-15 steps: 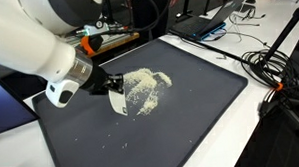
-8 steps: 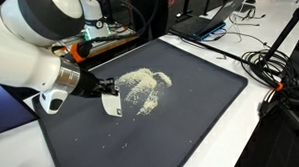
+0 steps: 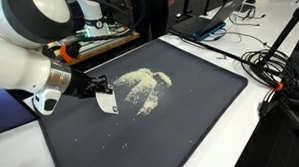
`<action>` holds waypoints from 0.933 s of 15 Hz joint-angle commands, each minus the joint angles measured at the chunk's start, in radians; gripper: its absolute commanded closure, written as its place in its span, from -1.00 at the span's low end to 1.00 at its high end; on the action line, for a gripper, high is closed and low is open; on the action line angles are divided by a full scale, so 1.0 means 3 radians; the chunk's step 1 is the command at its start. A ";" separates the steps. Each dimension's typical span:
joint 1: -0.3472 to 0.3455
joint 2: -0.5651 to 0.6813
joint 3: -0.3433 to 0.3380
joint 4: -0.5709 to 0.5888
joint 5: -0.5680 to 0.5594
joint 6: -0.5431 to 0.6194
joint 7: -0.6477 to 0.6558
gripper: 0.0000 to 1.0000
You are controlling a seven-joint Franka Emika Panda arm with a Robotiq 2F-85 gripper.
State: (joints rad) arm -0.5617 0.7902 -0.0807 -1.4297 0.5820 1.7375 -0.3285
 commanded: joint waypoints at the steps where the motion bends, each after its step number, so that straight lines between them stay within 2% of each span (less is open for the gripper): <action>1: -0.0148 -0.0176 0.0043 -0.0306 0.0137 0.0059 -0.0383 0.98; 8: -0.0225 -0.0387 0.0036 -0.0793 0.0266 0.0182 -0.0715 0.98; 14: -0.0132 -0.0626 -0.0006 -0.1140 0.0323 0.0317 -0.0923 0.98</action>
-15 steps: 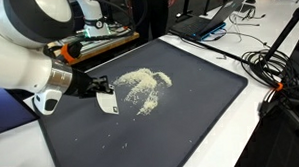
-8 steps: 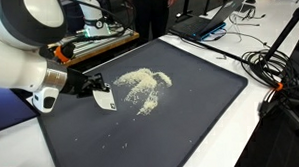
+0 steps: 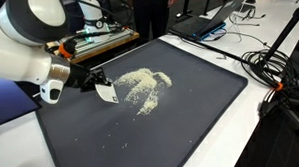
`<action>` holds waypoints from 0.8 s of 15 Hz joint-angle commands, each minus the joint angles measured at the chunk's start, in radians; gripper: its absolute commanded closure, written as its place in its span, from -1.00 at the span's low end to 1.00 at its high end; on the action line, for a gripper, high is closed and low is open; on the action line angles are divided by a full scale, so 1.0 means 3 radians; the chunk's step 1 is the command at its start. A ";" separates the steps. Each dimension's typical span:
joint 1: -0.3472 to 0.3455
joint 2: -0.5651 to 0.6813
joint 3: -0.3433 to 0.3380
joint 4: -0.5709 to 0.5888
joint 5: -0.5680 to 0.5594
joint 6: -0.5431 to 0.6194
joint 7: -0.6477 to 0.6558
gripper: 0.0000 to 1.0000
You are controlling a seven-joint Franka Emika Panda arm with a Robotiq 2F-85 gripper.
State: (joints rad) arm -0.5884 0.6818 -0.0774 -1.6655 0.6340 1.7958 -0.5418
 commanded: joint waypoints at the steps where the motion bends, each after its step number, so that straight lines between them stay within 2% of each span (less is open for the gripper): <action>1: -0.0016 -0.0310 -0.0023 -0.0399 0.0137 0.0164 -0.0233 0.98; 12: 0.0352 -0.0876 -0.0052 -0.0827 0.0078 0.0495 -0.0527 0.98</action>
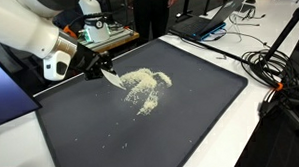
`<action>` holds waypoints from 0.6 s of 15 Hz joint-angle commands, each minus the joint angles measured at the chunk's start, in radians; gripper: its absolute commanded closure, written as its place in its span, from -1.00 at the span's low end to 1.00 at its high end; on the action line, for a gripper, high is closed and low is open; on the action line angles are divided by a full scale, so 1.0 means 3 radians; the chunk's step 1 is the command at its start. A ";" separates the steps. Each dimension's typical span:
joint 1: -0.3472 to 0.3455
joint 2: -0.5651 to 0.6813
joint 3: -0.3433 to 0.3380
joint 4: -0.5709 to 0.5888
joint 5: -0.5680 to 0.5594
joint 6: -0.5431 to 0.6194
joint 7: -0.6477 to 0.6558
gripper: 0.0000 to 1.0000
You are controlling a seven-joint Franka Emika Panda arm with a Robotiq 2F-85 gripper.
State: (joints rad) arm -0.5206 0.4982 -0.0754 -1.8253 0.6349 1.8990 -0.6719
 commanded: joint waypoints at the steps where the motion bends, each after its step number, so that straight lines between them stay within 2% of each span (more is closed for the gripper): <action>1: 0.0171 -0.0331 -0.0077 -0.0372 0.0063 0.0215 -0.0062 0.98; 5: 0.0274 -0.0574 -0.0173 -0.0731 0.0116 0.0592 0.0101 0.98; 9: 0.0194 -0.0672 -0.0251 -0.0999 0.0343 0.0819 0.0005 0.98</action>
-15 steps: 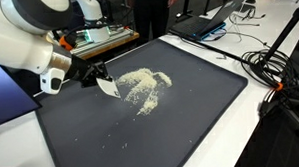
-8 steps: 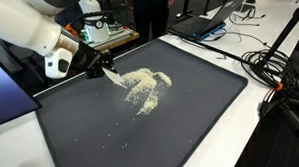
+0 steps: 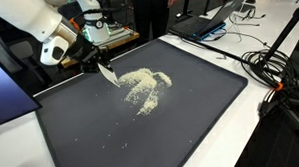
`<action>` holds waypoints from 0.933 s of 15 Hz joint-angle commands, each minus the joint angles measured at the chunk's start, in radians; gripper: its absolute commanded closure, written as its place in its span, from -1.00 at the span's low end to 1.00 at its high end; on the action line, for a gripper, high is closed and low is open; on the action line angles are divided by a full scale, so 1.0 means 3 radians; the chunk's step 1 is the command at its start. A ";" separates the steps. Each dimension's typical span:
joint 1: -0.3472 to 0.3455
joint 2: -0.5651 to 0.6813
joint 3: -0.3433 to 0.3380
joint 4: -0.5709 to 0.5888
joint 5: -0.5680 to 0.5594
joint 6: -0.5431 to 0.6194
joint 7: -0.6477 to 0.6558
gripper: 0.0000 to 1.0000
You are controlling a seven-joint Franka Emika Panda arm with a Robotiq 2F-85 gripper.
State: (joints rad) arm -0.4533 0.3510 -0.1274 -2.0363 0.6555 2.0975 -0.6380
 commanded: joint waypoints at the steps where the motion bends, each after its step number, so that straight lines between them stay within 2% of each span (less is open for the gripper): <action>1: -0.0062 -0.0185 -0.0093 -0.0330 0.0409 0.0149 -0.0170 0.98; 6: -0.0072 -0.0249 -0.0238 -0.0529 0.1058 0.0267 -0.0402 0.98; 9: 0.0009 -0.0357 -0.0330 -0.0705 0.1363 0.0604 -0.0409 0.98; 11: 0.0060 -0.0521 -0.0367 -0.0886 0.1485 0.0841 -0.0444 0.98; 12: 0.0046 -0.0234 -0.0382 -0.0593 0.1315 0.0619 -0.0358 0.93; 14: 0.0078 -0.0349 -0.0406 -0.0715 0.1361 0.0740 -0.0365 0.93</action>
State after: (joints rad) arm -0.4539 0.2452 -0.2237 -2.2527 1.0611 2.3256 -0.7478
